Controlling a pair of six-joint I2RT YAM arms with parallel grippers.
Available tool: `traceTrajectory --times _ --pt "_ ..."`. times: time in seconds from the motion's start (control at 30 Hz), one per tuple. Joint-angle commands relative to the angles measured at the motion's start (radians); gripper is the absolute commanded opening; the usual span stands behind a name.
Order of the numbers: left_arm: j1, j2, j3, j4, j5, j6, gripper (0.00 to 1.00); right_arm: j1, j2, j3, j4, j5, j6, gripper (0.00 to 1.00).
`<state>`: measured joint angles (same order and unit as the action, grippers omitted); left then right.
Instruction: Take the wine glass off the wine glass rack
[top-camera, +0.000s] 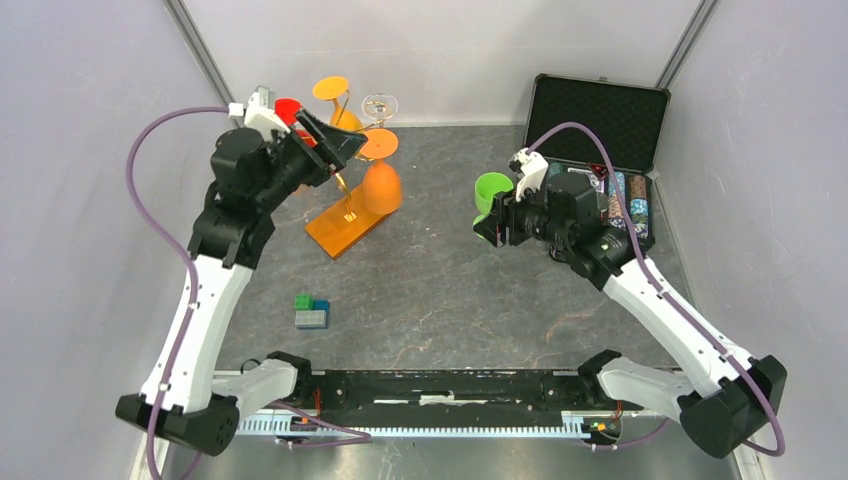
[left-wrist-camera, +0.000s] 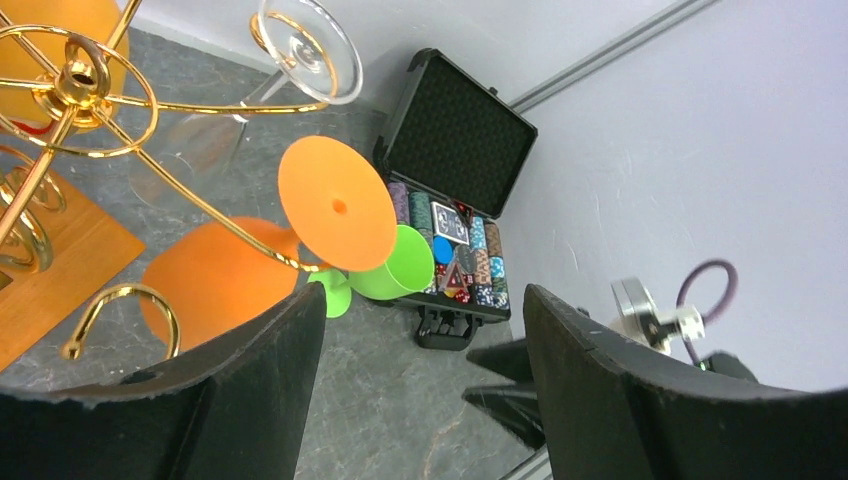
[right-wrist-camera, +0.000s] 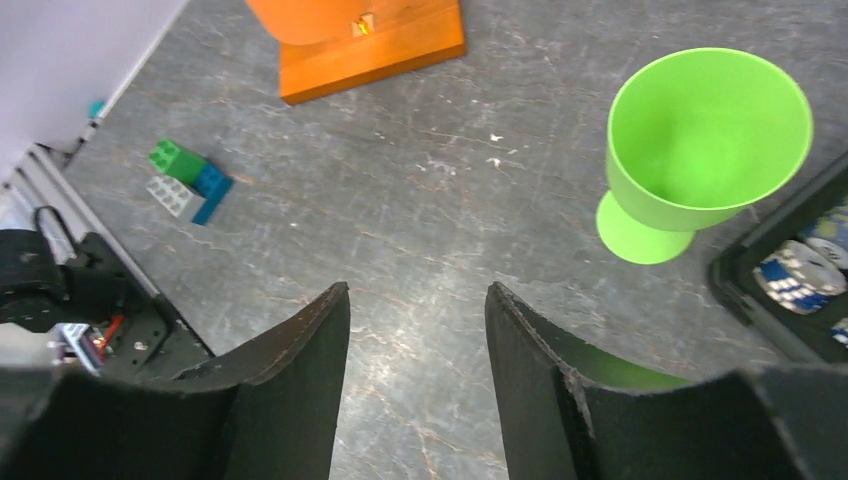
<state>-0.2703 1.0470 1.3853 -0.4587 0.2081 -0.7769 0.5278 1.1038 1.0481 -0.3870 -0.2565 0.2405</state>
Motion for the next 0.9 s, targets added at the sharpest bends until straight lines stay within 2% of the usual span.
traceTrajectory --times 0.0,0.07,0.17,0.33,0.43,0.57,0.7,0.87 --pt "-0.001 0.056 0.065 0.037 -0.103 -0.047 0.77 -0.002 -0.064 -0.06 0.169 -0.077 0.116 0.56" --pt "-0.003 0.076 0.062 0.029 -0.176 -0.043 0.77 -0.002 -0.077 -0.074 0.17 -0.079 0.114 0.56" --pt "-0.003 0.124 0.071 0.027 -0.204 -0.021 0.77 -0.002 -0.088 -0.087 0.159 -0.058 0.098 0.55" --pt "-0.003 0.23 0.139 0.008 -0.077 0.033 0.66 -0.002 -0.101 -0.109 0.144 -0.02 0.069 0.53" --pt "-0.002 0.262 0.171 -0.03 -0.065 0.049 0.6 -0.002 -0.112 -0.122 0.135 0.042 0.065 0.49" --pt "-0.003 0.269 0.175 -0.042 -0.085 0.059 0.58 -0.002 -0.131 -0.151 0.135 0.109 0.064 0.47" --pt "-0.003 0.278 0.187 -0.063 -0.087 0.076 0.58 -0.002 -0.132 -0.158 0.141 0.114 0.061 0.47" --pt "-0.002 0.29 0.198 -0.059 -0.013 0.059 0.51 -0.002 -0.131 -0.158 0.144 0.126 0.077 0.44"
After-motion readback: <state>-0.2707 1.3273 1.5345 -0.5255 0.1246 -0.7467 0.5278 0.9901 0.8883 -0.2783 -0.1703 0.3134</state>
